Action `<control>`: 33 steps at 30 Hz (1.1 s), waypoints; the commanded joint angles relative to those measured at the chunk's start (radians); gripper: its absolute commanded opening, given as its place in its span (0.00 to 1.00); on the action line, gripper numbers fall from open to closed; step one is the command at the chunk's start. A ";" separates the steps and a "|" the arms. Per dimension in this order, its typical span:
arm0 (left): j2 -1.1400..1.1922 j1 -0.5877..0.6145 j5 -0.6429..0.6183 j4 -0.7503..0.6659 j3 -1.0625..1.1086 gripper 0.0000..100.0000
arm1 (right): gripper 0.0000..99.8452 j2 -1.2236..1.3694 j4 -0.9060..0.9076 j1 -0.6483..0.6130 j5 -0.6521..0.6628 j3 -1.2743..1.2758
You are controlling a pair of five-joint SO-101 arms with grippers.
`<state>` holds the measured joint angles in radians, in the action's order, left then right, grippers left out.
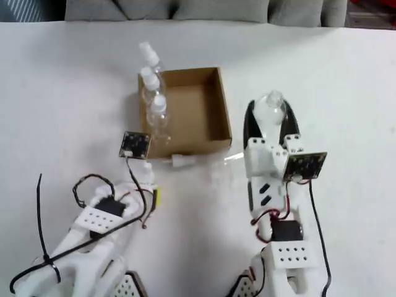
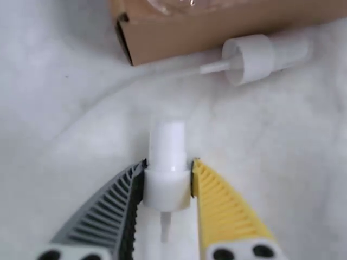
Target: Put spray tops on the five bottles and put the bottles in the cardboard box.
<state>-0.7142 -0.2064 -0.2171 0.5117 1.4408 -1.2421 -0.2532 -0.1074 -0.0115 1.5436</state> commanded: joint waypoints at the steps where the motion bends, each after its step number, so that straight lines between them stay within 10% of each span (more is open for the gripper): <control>1: -0.031 -0.002 0.006 0.032 -0.034 0.02 | 0.03 -0.018 -0.027 -0.031 -0.006 0.023; 22: -1.118 -0.012 0.002 0.328 -0.072 0.02 | 0.03 -0.542 0.495 -0.213 -0.006 0.147; 33: -0.989 -0.012 -0.002 -0.474 -0.109 0.02 | 0.03 -0.542 0.503 -0.213 -0.006 0.147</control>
<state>-1.7576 -0.2079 -0.2171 0.4227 1.4270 -1.7776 0.2455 -0.3145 -0.0130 1.6847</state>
